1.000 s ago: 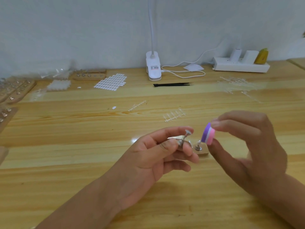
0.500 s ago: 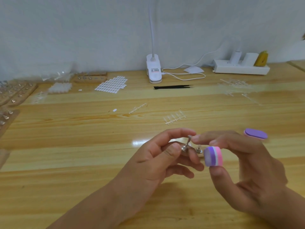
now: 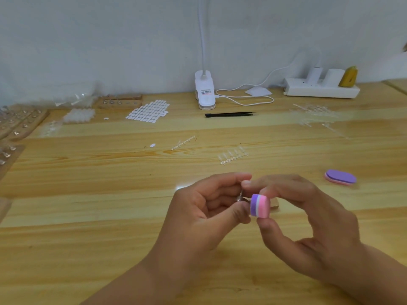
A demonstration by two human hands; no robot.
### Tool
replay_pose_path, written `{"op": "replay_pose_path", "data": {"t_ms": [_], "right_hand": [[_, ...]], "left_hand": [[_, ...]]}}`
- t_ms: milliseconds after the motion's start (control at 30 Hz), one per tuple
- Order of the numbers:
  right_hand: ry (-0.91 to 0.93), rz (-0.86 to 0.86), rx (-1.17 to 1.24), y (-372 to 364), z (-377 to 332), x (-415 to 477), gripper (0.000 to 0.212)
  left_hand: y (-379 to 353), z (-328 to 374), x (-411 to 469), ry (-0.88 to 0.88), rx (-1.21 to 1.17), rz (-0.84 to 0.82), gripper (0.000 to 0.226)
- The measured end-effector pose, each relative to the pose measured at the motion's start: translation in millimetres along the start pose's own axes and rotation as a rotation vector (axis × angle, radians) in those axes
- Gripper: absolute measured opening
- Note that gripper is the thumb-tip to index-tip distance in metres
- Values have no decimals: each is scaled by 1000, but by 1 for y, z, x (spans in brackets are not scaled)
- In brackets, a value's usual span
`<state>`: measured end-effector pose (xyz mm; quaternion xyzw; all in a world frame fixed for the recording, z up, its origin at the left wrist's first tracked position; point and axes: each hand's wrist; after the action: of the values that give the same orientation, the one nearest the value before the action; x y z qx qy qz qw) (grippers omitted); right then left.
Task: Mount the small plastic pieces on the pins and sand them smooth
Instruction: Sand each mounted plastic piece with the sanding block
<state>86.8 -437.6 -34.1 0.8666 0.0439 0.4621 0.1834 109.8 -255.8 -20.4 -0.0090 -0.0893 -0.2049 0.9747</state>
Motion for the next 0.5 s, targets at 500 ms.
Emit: {"op": "replay_pose_path", "data": {"t_ms": [500], "right_hand": [[63,-61,-232,7,9,2,24]], "left_hand": [[5,8,-3,-161,358,123,30]]}}
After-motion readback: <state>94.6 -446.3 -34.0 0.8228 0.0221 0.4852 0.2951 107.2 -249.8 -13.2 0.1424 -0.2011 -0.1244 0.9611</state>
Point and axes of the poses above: each hand's wrist, its own x-axis towards the middle knuckle, its own y-axis out of the back of the hand, z = x × y, and after that the axes turned 12 degrees about x, right-handed
